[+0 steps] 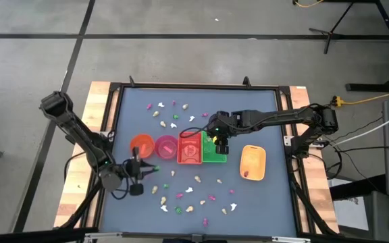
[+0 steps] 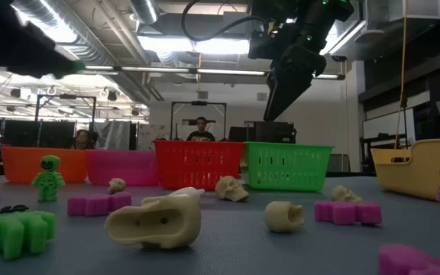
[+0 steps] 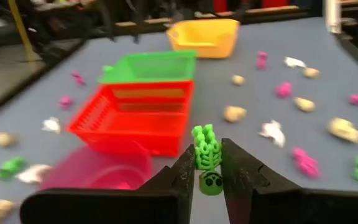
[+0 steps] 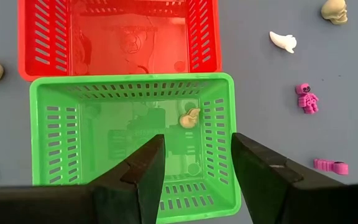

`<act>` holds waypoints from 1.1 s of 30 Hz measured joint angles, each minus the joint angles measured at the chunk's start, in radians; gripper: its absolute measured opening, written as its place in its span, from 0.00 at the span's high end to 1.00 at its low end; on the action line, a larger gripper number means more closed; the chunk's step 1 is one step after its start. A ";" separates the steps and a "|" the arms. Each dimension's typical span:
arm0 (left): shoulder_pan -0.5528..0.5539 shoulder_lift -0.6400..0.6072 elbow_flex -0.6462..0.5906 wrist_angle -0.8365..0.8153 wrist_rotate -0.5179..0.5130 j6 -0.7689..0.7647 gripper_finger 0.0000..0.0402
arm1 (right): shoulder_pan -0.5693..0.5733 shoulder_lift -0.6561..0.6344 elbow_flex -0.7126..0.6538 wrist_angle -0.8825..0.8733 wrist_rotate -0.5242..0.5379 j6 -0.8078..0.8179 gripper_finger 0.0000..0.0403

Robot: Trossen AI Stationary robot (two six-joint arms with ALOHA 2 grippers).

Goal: Sort Halloween decoration
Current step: Put the green skeleton toy into the orange bowl

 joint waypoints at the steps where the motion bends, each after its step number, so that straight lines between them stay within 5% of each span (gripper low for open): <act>1: 0.016 -0.012 0.000 -0.016 -0.001 0.006 0.89 | 0.000 0.000 0.000 0.000 0.000 0.000 0.54; 16: 0.219 -0.047 0.000 -0.391 0.010 -0.009 0.89 | 0.000 0.000 0.000 0.000 0.000 0.000 0.54; 33: 0.283 -0.047 0.000 -0.641 0.116 -0.218 0.89 | 0.000 0.000 0.000 0.000 0.000 0.000 0.54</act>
